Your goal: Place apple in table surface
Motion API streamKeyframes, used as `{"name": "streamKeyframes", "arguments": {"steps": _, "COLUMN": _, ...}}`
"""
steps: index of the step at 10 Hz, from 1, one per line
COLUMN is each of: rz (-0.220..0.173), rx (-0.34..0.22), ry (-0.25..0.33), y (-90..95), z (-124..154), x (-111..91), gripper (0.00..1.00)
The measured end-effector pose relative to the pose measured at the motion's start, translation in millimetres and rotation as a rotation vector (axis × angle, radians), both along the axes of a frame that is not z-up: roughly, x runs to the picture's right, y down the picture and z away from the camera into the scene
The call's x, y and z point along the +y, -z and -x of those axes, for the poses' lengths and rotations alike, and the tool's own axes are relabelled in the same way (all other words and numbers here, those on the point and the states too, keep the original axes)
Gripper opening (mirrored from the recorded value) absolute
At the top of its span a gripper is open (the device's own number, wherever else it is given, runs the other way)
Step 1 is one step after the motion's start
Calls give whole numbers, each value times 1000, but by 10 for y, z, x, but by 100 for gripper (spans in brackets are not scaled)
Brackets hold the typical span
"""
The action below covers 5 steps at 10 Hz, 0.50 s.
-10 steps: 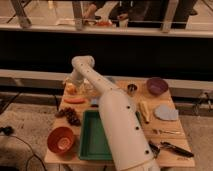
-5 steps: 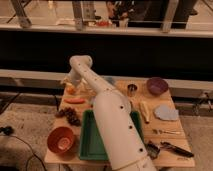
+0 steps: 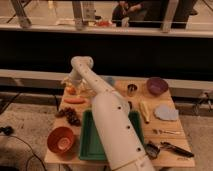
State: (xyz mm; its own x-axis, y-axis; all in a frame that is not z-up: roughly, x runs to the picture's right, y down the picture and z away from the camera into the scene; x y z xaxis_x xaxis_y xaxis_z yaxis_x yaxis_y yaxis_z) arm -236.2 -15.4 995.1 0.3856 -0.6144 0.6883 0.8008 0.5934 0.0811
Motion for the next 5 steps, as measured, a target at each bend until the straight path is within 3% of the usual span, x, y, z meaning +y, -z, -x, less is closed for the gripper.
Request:
{"name": "streamKeyframes", "arguments": {"steps": 2, "rz": -6, "rx": -5, "ry": -5, "y": -38, "z": -3, "x": -5, "gripper": 78}}
{"name": "streamKeyframes", "arguments": {"steps": 5, "rz": -13, "rx": -15, "ry": -8, "y": -59, "z": 13, "x": -16, "gripper": 54}}
